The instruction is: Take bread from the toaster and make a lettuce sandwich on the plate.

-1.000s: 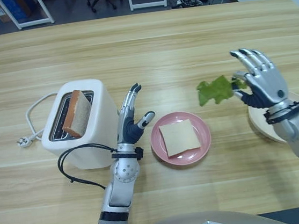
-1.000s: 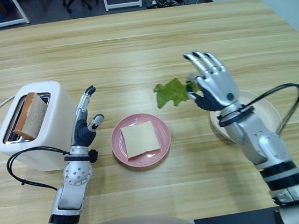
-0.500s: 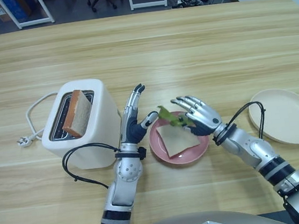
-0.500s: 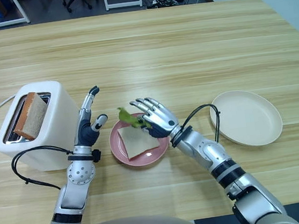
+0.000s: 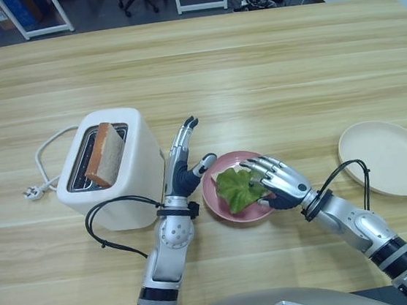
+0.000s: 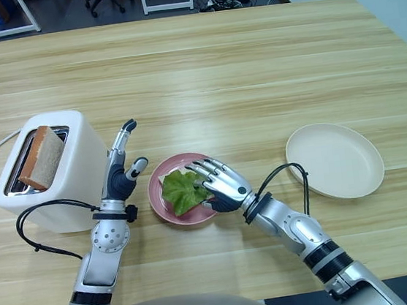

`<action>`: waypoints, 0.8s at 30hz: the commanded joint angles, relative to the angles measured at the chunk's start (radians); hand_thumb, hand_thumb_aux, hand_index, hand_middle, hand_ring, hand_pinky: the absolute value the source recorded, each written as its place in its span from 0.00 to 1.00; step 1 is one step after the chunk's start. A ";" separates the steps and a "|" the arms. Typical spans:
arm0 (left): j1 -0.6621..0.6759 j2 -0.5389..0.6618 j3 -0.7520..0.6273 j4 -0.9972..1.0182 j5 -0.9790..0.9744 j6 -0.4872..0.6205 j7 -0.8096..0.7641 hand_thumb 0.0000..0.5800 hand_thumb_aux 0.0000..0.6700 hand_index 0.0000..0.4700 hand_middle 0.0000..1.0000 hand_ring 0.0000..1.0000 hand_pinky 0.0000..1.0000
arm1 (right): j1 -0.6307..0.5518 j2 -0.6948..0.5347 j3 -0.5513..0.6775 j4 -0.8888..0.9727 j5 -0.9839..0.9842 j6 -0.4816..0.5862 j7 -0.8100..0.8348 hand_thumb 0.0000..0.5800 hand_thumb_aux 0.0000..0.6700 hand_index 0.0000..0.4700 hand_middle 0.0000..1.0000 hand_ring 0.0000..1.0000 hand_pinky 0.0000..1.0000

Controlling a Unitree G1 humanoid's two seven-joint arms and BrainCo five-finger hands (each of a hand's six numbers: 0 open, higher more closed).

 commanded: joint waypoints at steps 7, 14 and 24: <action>0.011 0.004 0.004 -0.012 0.000 0.013 -0.013 0.00 0.00 0.00 0.00 0.00 0.00 | 0.106 -0.046 -0.115 -0.126 0.164 -0.001 0.117 0.00 0.00 0.00 0.00 0.00 0.00; 0.066 0.039 0.119 -0.426 0.159 0.021 -0.001 0.00 0.00 0.00 0.00 0.00 0.00 | 0.198 -0.007 -0.478 -0.369 0.680 0.060 0.208 0.00 0.00 0.00 0.00 0.00 0.00; 0.180 0.268 0.547 -0.462 0.412 0.151 -0.134 0.00 0.00 0.00 0.00 0.00 0.00 | 0.275 0.138 -0.564 -0.340 0.792 0.117 0.219 0.00 0.00 0.00 0.00 0.00 0.00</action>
